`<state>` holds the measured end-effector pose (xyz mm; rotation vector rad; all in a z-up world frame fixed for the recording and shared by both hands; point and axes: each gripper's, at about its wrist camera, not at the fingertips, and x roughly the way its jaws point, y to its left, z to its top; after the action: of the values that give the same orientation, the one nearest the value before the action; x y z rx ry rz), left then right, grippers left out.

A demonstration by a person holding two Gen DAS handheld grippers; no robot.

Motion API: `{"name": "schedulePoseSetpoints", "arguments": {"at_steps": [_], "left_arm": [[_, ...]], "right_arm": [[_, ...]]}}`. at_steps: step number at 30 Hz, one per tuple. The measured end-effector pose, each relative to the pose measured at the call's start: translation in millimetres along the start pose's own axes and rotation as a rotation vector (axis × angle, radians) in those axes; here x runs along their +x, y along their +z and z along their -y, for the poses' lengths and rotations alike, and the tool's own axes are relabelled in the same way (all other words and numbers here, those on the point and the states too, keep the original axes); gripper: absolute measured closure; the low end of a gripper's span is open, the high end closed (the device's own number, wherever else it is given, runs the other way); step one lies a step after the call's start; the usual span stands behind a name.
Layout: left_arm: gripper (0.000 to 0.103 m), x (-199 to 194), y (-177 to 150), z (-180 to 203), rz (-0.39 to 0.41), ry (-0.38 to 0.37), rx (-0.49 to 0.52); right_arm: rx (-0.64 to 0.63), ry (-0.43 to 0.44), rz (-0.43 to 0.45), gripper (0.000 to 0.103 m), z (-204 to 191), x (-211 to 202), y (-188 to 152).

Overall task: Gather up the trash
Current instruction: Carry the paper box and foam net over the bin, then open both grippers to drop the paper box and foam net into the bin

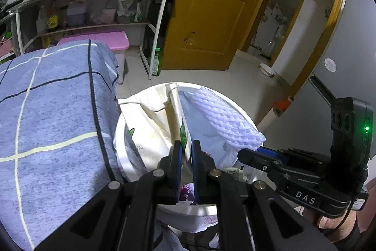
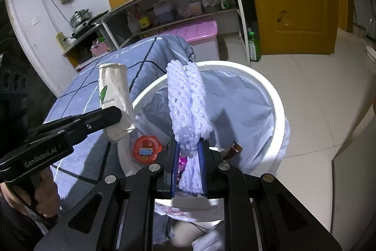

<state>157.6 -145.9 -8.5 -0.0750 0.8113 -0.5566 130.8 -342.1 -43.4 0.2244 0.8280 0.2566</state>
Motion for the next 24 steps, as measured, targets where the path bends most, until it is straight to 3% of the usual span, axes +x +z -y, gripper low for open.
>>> {"name": "schedulePoseSetpoints", "arguments": {"at_steps": [13, 15, 17, 19, 24], "left_arm": [[0.094, 20, -5, 6, -0.057, -0.027, 0.014], [0.094, 21, -5, 5, -0.058, -0.033, 0.012], [0.094, 22, -4, 5, -0.059, -0.032, 0.012], [0.094, 22, -4, 4, -0.058, -0.032, 0.011], [0.09, 20, -4, 2, -0.051, -0.034, 0.008]], "right_arm": [[0.007, -0.015, -0.072, 0.084, 7, 21, -2], [0.001, -0.023, -0.076, 0.079, 6, 23, 0], [-0.005, -0.029, -0.075, 0.066, 5, 23, -1], [-0.007, -0.03, -0.071, 0.061, 4, 22, -1], [-0.012, -0.036, -0.059, 0.06, 5, 19, -2]]}}
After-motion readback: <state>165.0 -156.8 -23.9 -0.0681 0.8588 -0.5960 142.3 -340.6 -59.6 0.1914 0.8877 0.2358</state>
